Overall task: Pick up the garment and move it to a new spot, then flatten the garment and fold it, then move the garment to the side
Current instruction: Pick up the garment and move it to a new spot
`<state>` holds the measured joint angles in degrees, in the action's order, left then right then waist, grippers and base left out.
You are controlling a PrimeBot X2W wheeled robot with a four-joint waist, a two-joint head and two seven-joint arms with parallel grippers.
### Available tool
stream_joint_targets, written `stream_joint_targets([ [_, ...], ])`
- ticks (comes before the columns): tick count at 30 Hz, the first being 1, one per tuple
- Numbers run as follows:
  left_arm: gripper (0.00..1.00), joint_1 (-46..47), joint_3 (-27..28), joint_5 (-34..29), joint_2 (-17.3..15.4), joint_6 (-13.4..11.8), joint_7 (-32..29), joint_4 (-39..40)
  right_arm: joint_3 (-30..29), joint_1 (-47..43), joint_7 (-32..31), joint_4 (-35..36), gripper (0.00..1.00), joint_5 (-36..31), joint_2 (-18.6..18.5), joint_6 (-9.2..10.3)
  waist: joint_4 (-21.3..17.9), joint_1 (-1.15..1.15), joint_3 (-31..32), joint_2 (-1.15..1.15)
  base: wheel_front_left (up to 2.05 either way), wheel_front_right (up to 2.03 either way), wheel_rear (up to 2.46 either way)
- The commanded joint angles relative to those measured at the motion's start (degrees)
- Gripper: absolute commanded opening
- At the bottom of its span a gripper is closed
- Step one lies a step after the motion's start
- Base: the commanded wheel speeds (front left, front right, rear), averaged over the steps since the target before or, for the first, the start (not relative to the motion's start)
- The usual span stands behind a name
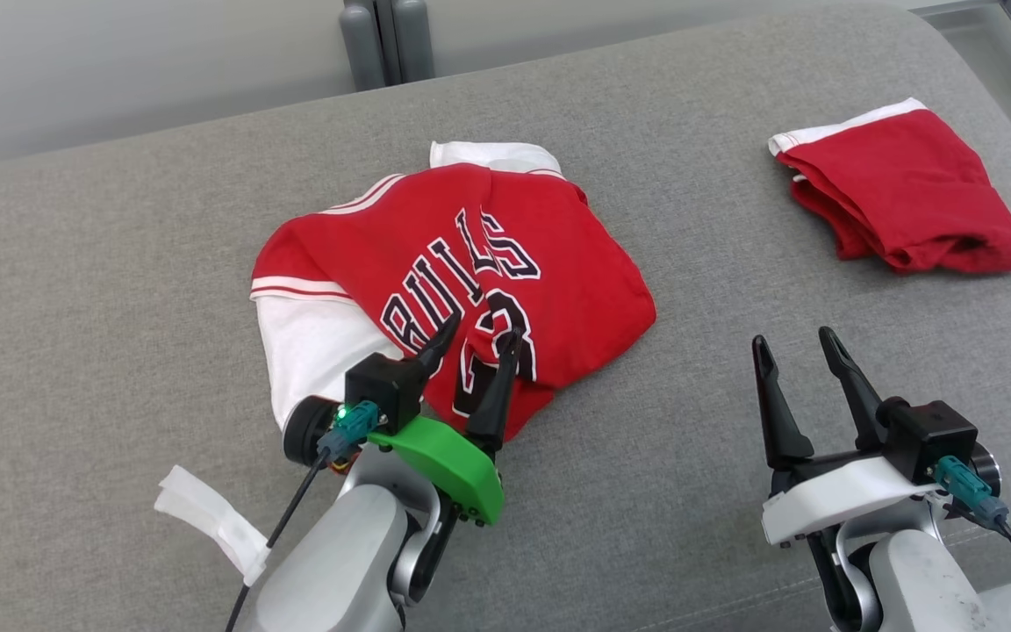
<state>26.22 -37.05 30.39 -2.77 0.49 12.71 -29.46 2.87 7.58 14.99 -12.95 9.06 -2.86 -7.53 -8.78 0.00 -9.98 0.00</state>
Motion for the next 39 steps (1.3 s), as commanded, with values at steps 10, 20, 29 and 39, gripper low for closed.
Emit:
stream_joint_targets([
  [10,1.0,-4.7,7.0,-0.4,-3.5,-3.0,2.5,3.6,-0.1,-0.8,0.3,0.7,1.0,-1.8,-0.1,0.09,2.6,0.0,4.0,0.0,0.0,0.0,0.0],
  [20,1.0,-17.9,19.2,-2.8,-3.9,-4.5,2.5,12.9,1.0,-2.1,0.2,0.4,1.0,-0.4,-0.1,0.09,4.3,0.0,6.6,0.0,0.0,0.0,0.0],
  [29,1.0,-27.5,26.0,-5.2,-1.8,-4.0,2.4,17.7,2.9,-3.9,0.2,-0.7,1.0,2.1,-0.1,0.09,5.0,0.0,9.7,0.0,0.0,0.0,0.0],
  [39,1.0,-30.9,28.9,-6.8,-0.7,-3.0,2.4,18.7,4.7,-3.5,0.2,-2.7,1.0,3.1,-0.1,0.09,5.9,0.0,10.6,0.0,0.0,0.0,0.0],
])
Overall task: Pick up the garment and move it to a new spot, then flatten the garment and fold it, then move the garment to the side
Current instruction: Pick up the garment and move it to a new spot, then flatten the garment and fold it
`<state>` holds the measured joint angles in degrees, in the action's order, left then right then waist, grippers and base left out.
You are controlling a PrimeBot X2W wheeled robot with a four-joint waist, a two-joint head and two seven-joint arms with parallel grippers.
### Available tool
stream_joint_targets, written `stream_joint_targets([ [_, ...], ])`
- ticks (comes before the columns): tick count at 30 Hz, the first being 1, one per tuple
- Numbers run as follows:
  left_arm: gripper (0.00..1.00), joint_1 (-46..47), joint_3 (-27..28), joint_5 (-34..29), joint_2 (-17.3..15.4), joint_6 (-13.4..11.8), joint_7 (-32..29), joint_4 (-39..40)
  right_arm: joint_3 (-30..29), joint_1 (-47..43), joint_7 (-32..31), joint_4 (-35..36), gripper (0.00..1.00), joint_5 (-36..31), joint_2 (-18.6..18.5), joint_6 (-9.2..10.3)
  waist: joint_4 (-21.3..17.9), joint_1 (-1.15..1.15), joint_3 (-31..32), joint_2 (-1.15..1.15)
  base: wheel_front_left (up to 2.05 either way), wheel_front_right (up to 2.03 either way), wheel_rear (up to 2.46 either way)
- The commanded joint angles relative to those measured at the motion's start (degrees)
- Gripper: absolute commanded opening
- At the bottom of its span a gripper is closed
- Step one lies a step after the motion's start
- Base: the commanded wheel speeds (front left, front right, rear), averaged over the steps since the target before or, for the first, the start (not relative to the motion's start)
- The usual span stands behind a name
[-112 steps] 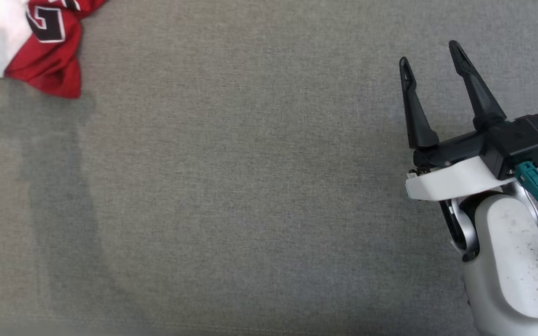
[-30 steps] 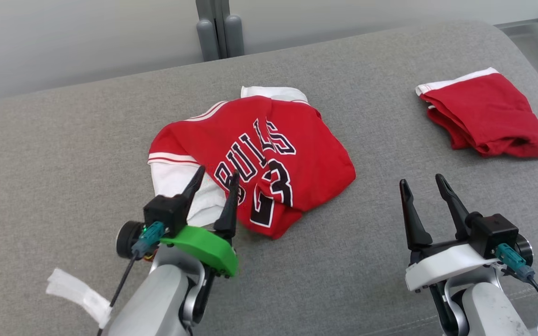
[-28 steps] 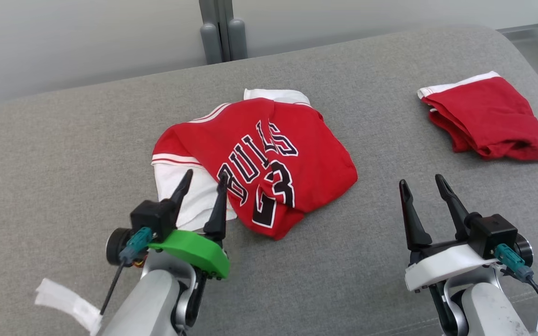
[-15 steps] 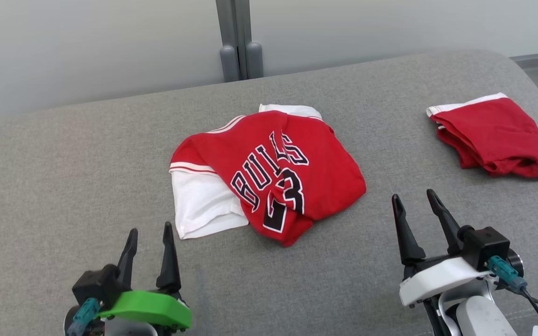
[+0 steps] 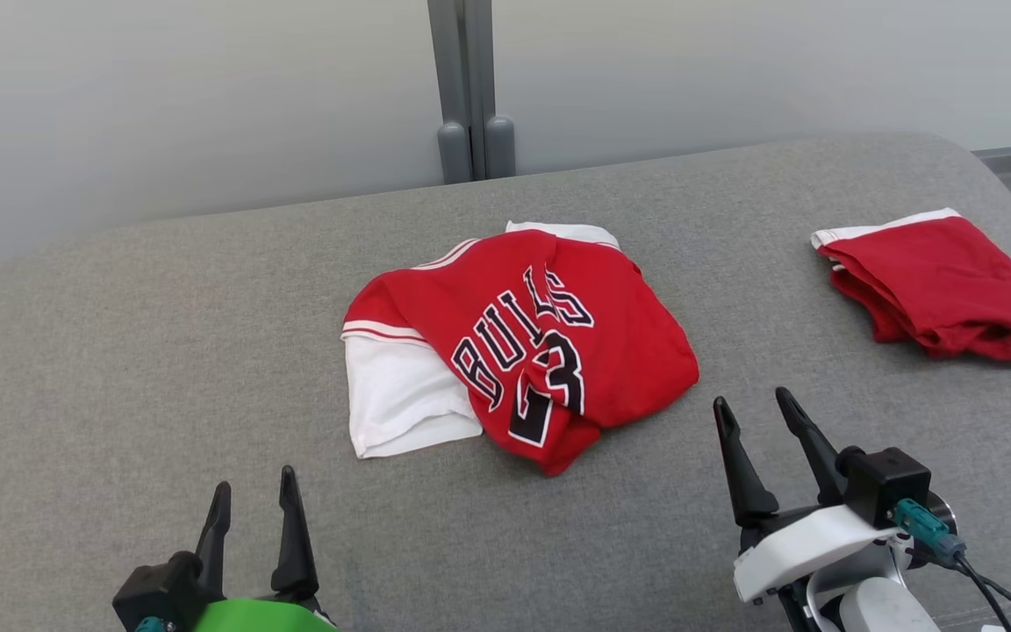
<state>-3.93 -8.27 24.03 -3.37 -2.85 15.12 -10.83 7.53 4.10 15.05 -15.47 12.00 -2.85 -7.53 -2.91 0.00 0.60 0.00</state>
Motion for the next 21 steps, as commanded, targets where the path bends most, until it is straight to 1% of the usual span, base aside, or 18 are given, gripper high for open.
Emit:
stream_joint_targets([
  [1,1.0,-0.8,0.2,-0.7,0.0,0.3,0.0,-0.1,0.2,0.1,0.2,-0.4,1.0,0.1,-0.1,0.09,0.1,0.0,0.1,0.0,0.0,0.0,0.0],
  [14,1.0,-0.2,0.4,-1.5,0.4,1.3,0.0,-1.0,0.5,0.7,0.2,-1.9,1.0,-0.2,-0.1,0.09,0.2,0.0,0.3,0.0,0.0,0.0,0.0],
  [21,1.0,0.4,0.3,-1.5,0.4,1.3,0.0,-1.3,0.6,0.8,0.2,-1.8,1.0,-0.3,-0.1,0.09,0.0,0.0,-0.1,0.0,0.0,0.0,0.0],
])
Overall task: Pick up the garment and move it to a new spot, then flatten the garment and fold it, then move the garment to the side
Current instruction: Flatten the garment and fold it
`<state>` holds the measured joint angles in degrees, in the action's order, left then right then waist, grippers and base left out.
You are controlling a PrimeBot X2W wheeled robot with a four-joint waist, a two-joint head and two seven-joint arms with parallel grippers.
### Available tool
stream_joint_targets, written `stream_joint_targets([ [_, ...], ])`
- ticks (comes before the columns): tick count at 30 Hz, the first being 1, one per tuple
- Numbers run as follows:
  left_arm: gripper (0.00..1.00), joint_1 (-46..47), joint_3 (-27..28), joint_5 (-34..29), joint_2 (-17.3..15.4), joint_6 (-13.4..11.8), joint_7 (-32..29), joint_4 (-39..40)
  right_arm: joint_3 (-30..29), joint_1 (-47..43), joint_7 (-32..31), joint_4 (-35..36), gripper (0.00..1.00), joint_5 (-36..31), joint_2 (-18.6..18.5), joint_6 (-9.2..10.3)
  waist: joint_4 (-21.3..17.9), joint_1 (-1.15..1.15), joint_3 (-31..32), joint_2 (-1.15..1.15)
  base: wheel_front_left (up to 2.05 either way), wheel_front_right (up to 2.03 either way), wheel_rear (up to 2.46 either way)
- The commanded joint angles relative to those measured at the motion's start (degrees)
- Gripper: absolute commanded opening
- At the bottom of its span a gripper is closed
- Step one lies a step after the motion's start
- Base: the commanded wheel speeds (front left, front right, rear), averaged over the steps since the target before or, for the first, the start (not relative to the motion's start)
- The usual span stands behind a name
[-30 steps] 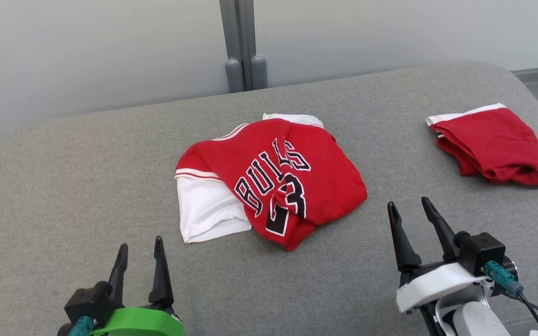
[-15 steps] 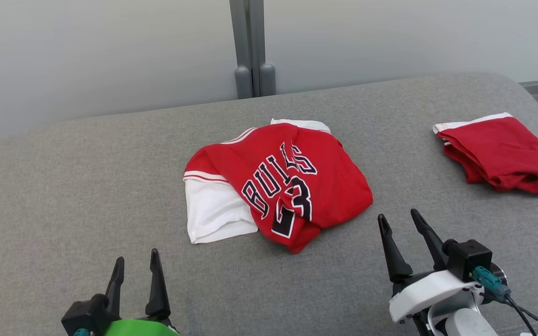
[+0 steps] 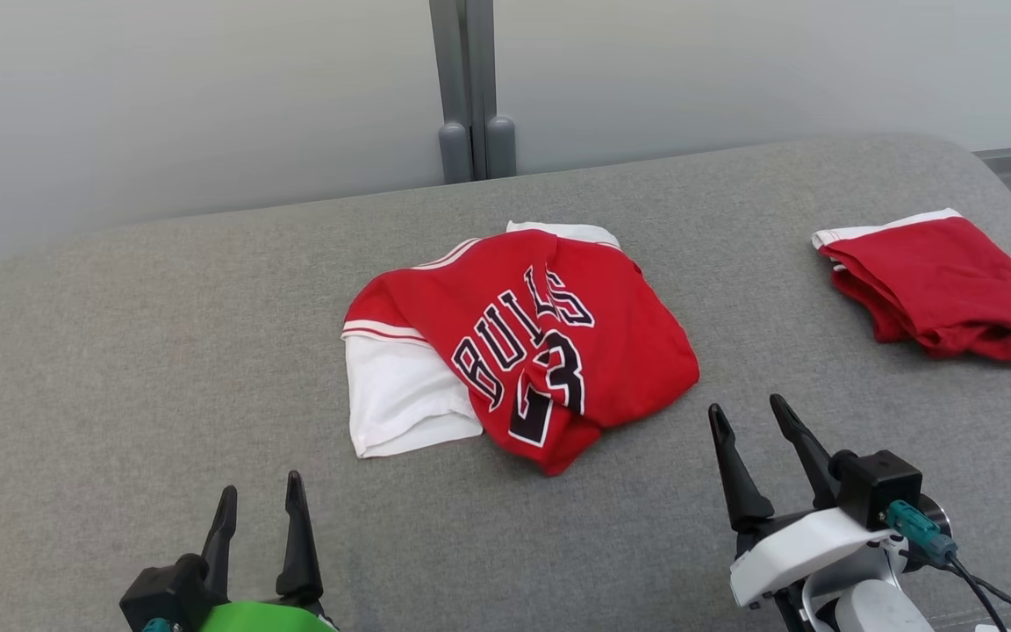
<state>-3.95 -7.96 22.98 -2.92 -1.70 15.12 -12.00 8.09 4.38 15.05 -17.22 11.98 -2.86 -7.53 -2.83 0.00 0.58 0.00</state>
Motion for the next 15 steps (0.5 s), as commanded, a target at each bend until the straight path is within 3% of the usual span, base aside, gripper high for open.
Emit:
stream_joint_targets([
  [1,1.0,0.6,0.0,-0.3,0.0,0.0,0.0,-0.2,0.1,0.6,0.2,0.0,1.0,-0.2,-0.1,0.09,-0.1,0.0,-0.2,0.0,0.0,0.0,0.0],
  [8,1.0,3.5,-1.0,-1.1,0.0,0.3,0.0,-3.1,0.5,0.9,0.2,0.6,1.0,-0.3,-0.1,0.09,-1.4,0.0,-1.8,0.0,0.0,0.0,0.0],
  [15,1.0,11.8,-1.9,-2.3,-0.8,0.2,-1.5,-11.9,1.4,2.6,0.2,1.7,1.0,0.0,-0.1,0.09,-4.3,0.0,-6.3,0.0,0.0,0.0,0.0],
])
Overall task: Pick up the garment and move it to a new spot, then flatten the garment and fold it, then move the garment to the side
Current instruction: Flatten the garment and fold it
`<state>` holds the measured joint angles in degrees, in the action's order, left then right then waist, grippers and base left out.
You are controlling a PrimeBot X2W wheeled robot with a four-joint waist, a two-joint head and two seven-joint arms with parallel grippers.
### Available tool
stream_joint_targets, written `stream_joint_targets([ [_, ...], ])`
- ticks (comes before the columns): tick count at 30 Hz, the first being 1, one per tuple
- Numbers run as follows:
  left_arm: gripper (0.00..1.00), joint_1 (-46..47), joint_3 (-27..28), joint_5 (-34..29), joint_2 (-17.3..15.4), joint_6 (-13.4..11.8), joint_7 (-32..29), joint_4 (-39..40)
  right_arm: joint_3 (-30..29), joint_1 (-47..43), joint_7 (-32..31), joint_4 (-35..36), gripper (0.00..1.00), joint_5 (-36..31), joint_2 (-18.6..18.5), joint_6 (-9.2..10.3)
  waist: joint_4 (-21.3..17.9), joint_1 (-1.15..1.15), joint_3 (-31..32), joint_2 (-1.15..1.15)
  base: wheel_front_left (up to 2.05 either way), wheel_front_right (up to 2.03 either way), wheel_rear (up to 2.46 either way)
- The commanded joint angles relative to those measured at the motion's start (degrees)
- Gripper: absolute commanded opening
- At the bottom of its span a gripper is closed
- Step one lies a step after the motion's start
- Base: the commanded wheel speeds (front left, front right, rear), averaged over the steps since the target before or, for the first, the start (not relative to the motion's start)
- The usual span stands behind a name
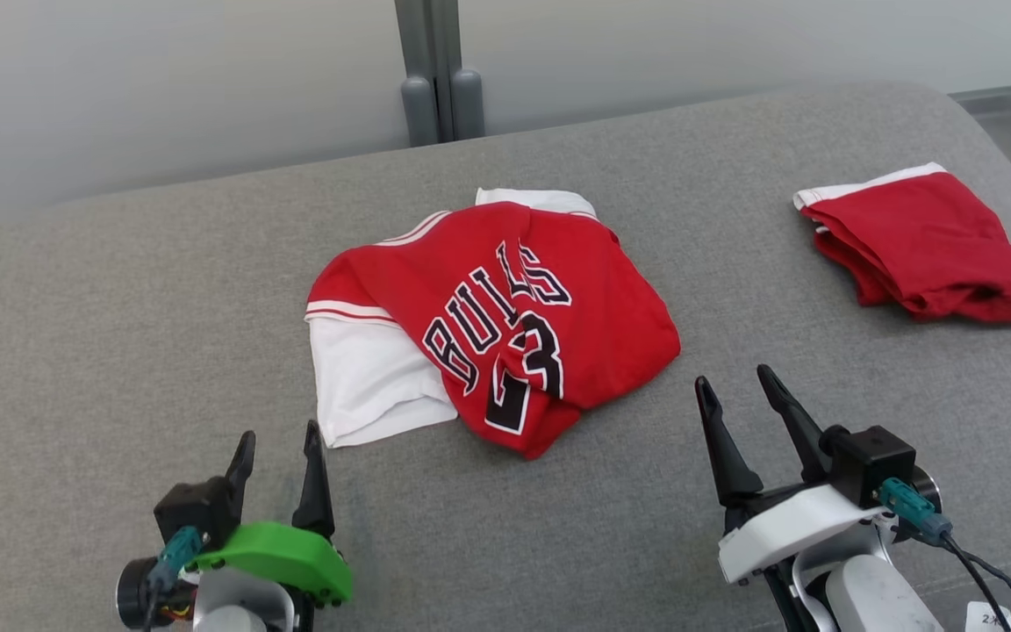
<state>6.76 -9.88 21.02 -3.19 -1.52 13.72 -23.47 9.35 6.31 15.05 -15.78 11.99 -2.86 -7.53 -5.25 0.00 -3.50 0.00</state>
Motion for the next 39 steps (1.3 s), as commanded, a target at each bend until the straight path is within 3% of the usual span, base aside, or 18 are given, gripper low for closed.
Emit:
stream_joint_targets([
  [1,1.0,2.3,0.1,-0.4,-0.7,-0.1,-0.5,-1.5,0.2,1.0,0.2,0.4,1.0,0.0,-0.1,0.09,-2.4,0.0,-3.0,0.0,0.0,0.0,0.0],
  [7,1.0,9.0,-0.7,-0.6,-2.0,-0.3,-6.8,-10.2,-0.1,2.0,0.2,1.0,1.0,-0.1,-0.1,0.09,-5.0,0.0,-6.1,0.0,0.0,0.0,0.0],
  [14,1.0,11.4,-1.3,-0.1,-2.9,-0.6,-11.4,-14.6,0.1,1.8,0.2,0.7,1.0,0.5,-0.1,0.09,-6.3,0.0,-6.1,0.0,0.0,0.0,0.0],
  [15,0.8,11.5,-1.5,-0.1,-2.9,-0.7,-12.1,-15.2,0.1,1.7,0.2,0.6,1.0,0.5,-0.1,0.09,-6.4,0.0,-5.9,0.0,0.0,0.0,0.0],
  [17,0.15,11.4,-1.8,0.0,-2.8,-0.6,-12.5,-15.8,0.1,1.4,0.2,0.6,1.0,0.6,-0.1,0.09,-6.3,0.0,-5.5,0.0,0.0,0.0,0.0],
  [18,0.0,11.4,-1.9,0.0,-2.7,-0.5,-12.2,-15.8,0.0,1.2,0.2,0.7,1.0,0.6,-0.1,0.09,-6.2,0.0,-5.3,0.0,0.0,0.0,0.0],
  [30,0.0,7.1,-1.2,1.1,-3.3,-0.8,-6.4,-9.2,-2.1,-1.3,0.2,0.1,1.0,-1.0,-0.1,0.09,0.1,0.0,-0.3,0.0,0.0,0.0,0.0],
  [39,0.0,-4.4,1.9,2.5,-6.2,-4.8,-7.3,4.3,-3.1,-2.6,0.2,0.2,1.0,-1.7,-0.1,0.09,6.3,0.0,1.7,0.0,0.0,0.0,0.0],
])
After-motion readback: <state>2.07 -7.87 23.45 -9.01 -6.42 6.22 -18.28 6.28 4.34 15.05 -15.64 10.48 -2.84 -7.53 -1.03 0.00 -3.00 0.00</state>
